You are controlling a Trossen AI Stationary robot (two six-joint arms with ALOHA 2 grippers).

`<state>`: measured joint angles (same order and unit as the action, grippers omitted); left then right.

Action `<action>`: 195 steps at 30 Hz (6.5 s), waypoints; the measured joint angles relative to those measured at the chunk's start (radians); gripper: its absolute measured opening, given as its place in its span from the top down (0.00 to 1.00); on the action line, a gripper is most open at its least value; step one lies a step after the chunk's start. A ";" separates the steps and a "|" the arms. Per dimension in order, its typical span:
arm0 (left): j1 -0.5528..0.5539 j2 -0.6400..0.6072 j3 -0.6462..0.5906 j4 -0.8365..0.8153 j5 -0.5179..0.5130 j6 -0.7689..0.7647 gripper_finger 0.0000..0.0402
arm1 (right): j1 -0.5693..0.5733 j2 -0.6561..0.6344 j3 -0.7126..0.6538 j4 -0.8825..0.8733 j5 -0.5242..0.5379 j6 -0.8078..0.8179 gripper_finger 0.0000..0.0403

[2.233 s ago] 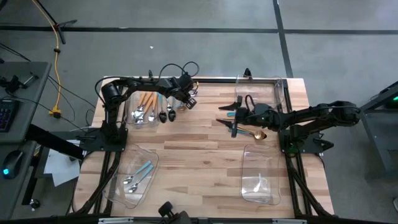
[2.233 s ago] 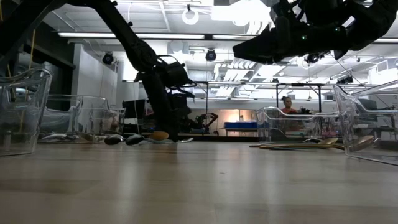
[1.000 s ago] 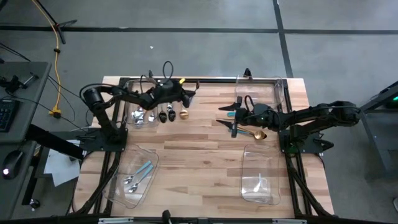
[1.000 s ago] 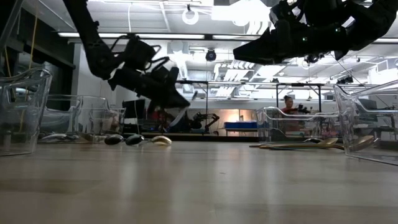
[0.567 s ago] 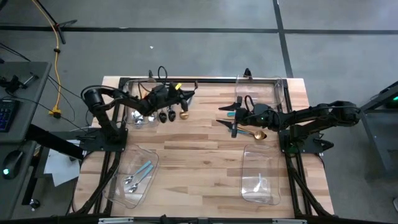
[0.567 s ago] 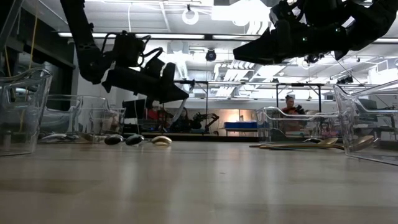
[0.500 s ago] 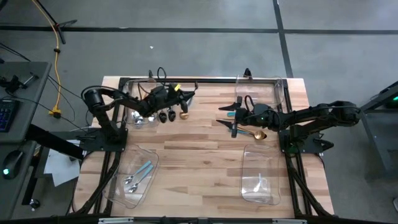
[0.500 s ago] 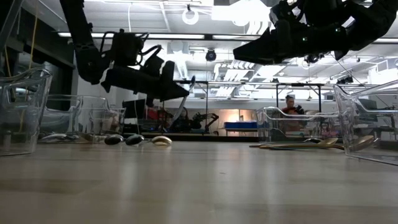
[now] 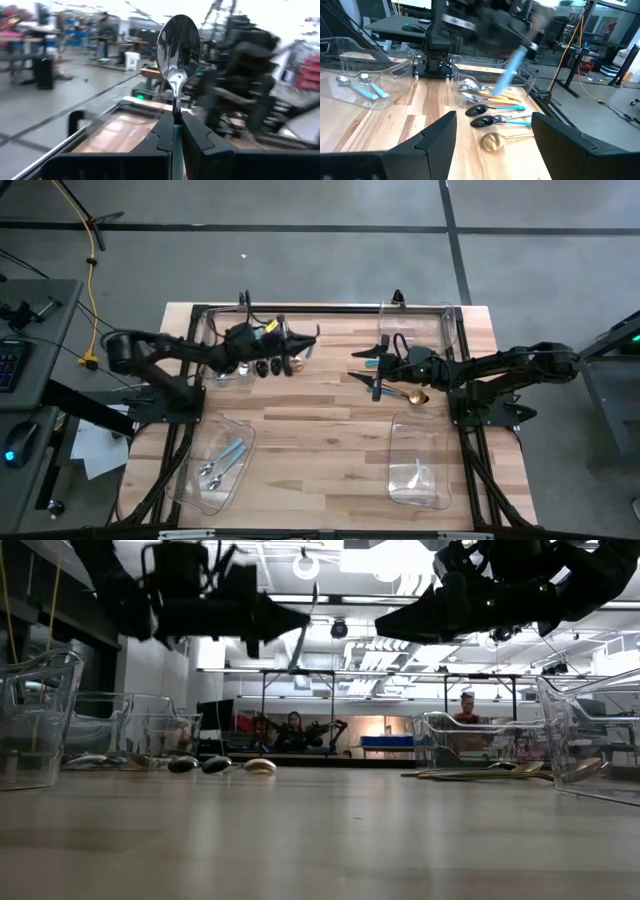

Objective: Sort silverware by color (type)
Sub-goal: Put the light blue spoon into the bottom left transparent bin

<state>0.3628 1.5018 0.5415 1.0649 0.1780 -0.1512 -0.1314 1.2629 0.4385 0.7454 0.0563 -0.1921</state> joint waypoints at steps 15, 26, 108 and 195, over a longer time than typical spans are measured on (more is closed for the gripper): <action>-0.305 -0.189 -0.004 -0.164 -0.197 0.241 1.00 | 0.001 0.000 0.000 0.091 -0.001 0.031 0.40; -0.174 -0.329 -0.188 -0.060 -0.188 0.159 1.00 | 0.001 0.000 0.000 0.152 -0.062 0.036 0.40; -1.039 -0.375 0.435 -1.911 -0.285 -0.986 1.00 | 0.001 0.000 0.000 0.194 -0.042 0.175 0.40; -1.166 0.024 0.338 -2.014 -0.104 -1.535 0.71 | -0.002 0.000 0.000 0.269 -0.043 0.079 0.40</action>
<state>-0.8029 1.5257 0.8795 -0.9495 0.0737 -1.6858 -0.1329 1.2629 0.4381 1.0145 0.0132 -0.1129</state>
